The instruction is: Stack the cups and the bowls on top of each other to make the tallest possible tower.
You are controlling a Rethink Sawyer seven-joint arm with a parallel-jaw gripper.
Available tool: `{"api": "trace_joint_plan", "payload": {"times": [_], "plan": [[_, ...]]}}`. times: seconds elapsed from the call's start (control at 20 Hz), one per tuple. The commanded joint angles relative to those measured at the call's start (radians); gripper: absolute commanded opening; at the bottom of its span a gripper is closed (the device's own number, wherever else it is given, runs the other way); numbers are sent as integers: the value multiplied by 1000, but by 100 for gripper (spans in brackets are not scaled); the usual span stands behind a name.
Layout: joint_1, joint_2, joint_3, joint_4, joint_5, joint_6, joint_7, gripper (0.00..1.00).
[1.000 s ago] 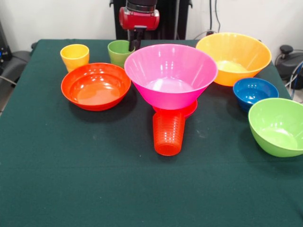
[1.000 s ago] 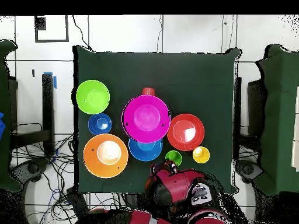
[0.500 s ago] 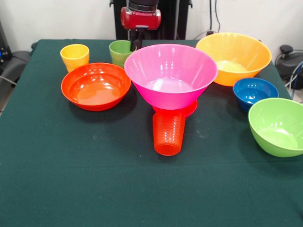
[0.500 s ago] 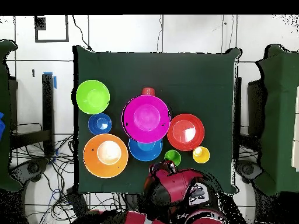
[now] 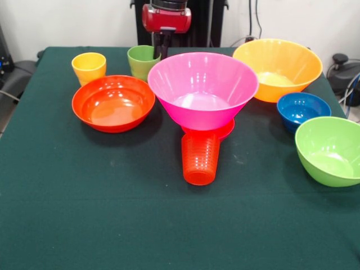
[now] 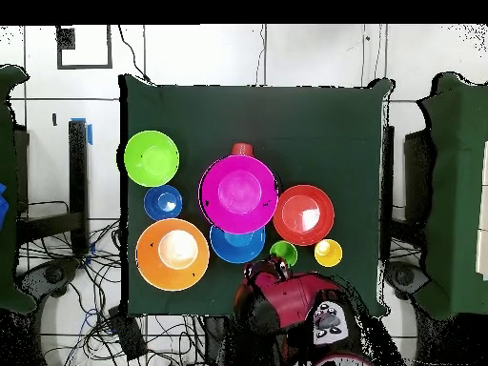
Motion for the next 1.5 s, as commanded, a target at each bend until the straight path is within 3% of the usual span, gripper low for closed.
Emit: {"api": "trace_joint_plan", "payload": {"times": [0.05, 0.75, 1.5], "plan": [[-26, -43, 173, 4, 13, 182, 0, 0], [-21, -122, 206, 13, 40, 340, -5, 0], [-156, -245, 374, 107, 102, 405, -62, 0]]}}
